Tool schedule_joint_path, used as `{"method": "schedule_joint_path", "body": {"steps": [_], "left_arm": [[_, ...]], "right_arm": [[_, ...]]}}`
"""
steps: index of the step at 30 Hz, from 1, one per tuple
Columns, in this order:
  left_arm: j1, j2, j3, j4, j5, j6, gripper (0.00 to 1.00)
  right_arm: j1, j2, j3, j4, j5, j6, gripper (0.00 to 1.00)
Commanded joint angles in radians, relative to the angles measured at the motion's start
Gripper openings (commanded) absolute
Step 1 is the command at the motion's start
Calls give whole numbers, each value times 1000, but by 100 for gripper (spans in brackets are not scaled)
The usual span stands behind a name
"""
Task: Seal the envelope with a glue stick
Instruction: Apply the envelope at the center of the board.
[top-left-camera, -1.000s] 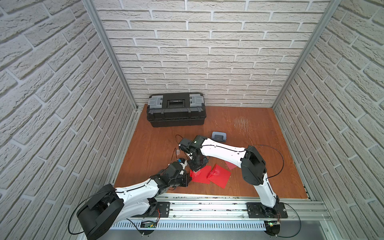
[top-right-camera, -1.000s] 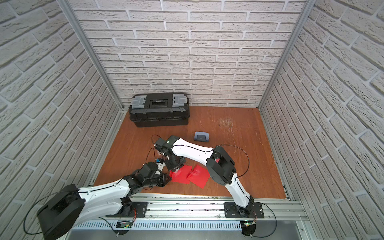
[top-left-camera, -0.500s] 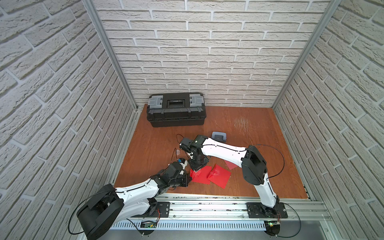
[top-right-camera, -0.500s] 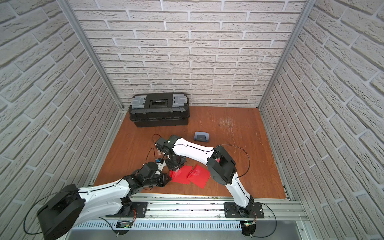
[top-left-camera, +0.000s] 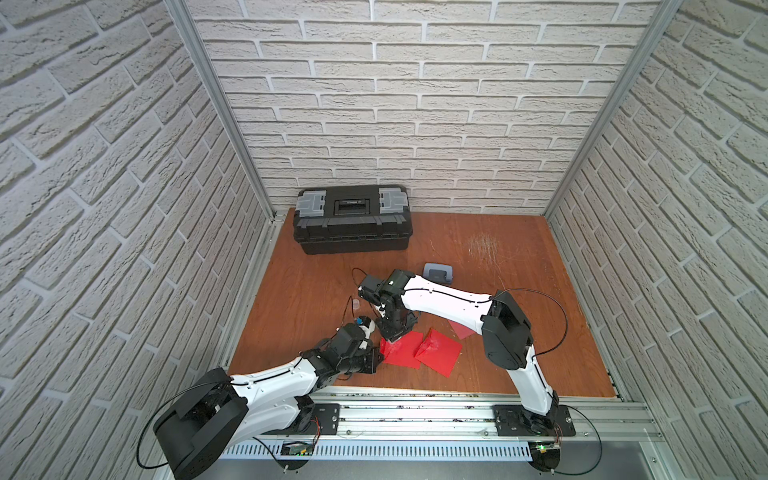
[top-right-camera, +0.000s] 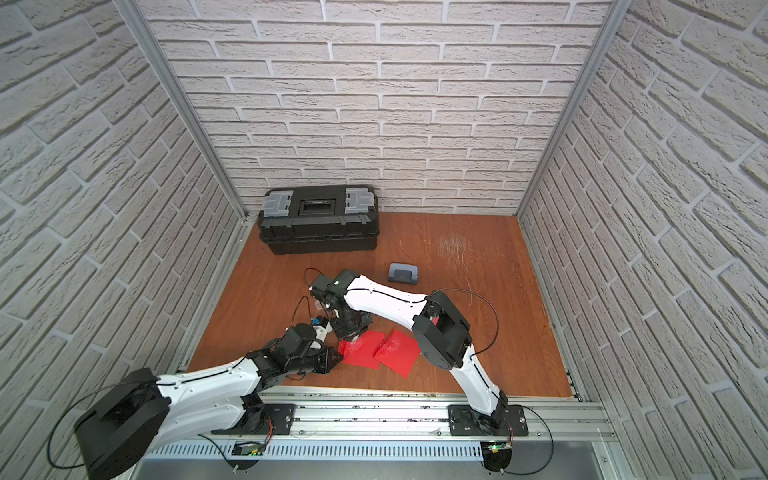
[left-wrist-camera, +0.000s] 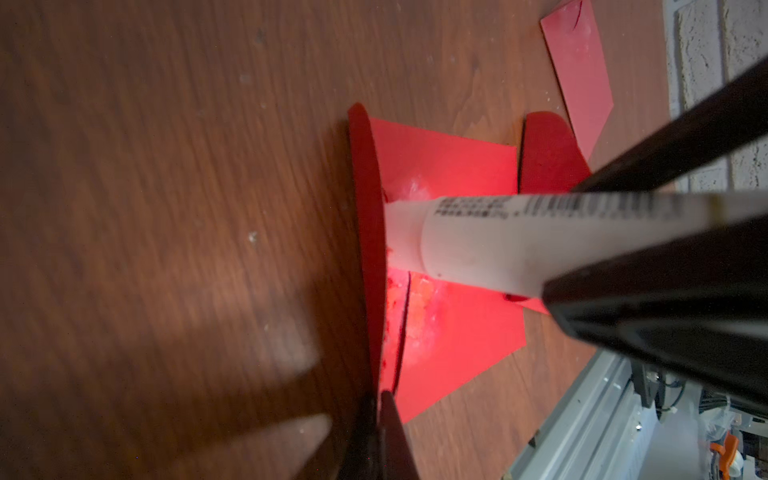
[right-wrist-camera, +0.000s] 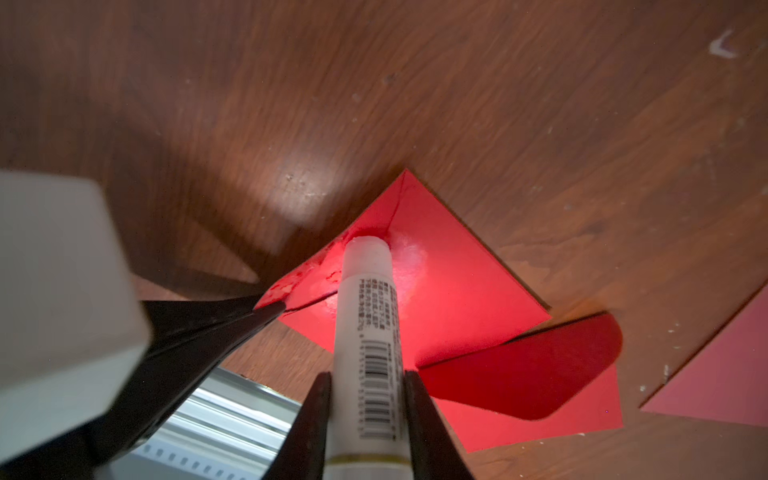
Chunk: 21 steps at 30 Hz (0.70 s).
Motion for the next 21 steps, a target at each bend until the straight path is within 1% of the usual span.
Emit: {"method": "schedule_joint_path", "body": {"steps": [1,2,4,6,7,9,11,12,13,14,15,16,20,21], "left_arm": [[6,20,-29,-87,-9,13,3],[6,21,-29,-87,-8,13,4],[6,22,-29,-87,-9,13,4],[7,23,-29,-86,-7,13,3],[6,23,-28,-86,-8,13,4],[6,21,-28,-86,-9,13,3],[6,20,-28,-88,-10,13,4],[6,20,-29,-88,-10,13,3],[7,20,-28,-89,-10,13,3],[6,20,-29,-89,-9,13,4],[6,21,-28,-88,-9,13,3],[7,21,-29,-88,-9,13,3],[5,22,-29,-87,-9,13,3],[5,21,-29,-87,-8,13,3]], "right_arm": [[12,32,27,-68,137,7,3],[11,46,53,-125,216,9,3],[13,64,74,-183,294,12,3],[18,68,82,-195,302,10,3],[19,68,86,-191,284,7,3],[20,55,69,-138,160,-15,3],[14,16,1,-4,-49,-18,3],[12,2,-29,57,-120,-10,3],[10,-10,-50,98,-164,0,3],[7,-15,-53,105,-161,5,3],[6,-14,-48,91,-134,5,3],[5,-11,-36,58,-76,4,3],[3,23,26,-131,230,10,3],[3,30,39,-165,274,12,3]]}}
